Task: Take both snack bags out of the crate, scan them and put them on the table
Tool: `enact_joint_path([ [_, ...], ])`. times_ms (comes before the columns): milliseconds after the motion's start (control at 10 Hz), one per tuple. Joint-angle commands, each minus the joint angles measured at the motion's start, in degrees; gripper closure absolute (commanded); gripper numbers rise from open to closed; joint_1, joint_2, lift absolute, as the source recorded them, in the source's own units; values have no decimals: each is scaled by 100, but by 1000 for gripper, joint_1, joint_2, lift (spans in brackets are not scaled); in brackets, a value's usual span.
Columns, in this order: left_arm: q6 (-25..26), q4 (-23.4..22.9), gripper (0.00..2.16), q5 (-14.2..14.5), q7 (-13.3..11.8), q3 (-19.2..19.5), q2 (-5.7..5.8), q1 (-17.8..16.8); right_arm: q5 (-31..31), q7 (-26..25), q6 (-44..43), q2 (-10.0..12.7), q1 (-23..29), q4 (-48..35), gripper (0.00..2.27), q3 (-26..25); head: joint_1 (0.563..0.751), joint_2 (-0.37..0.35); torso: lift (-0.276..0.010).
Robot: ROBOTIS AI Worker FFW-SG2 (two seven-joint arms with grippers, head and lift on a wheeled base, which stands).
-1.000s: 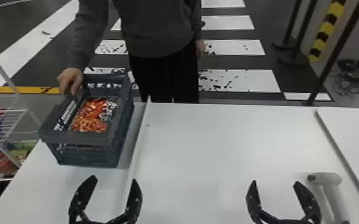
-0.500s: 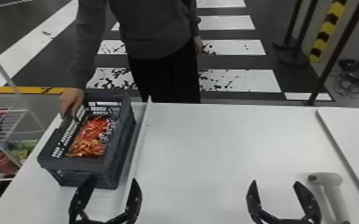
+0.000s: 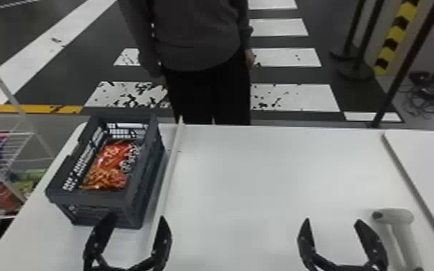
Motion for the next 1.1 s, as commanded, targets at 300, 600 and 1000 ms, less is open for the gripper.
enact_joint_path([
  [300, -311, -211, 140, 84, -192, 88, -18, 39, 0, -2, 15, 10, 9, -2, 87, 0, 695, 84, -94],
  [600, -118, -782, 140, 75, -183, 404, -18, -13, 9, 7, 67, 10, 9, -2, 90, 18, 695, 93, -94],
  [1000, 2044, -1714, 144, 233, -87, 905, -18, -461, 9, 7, 155, 10, 18, -2, 90, 79, 695, 153, -94],
])
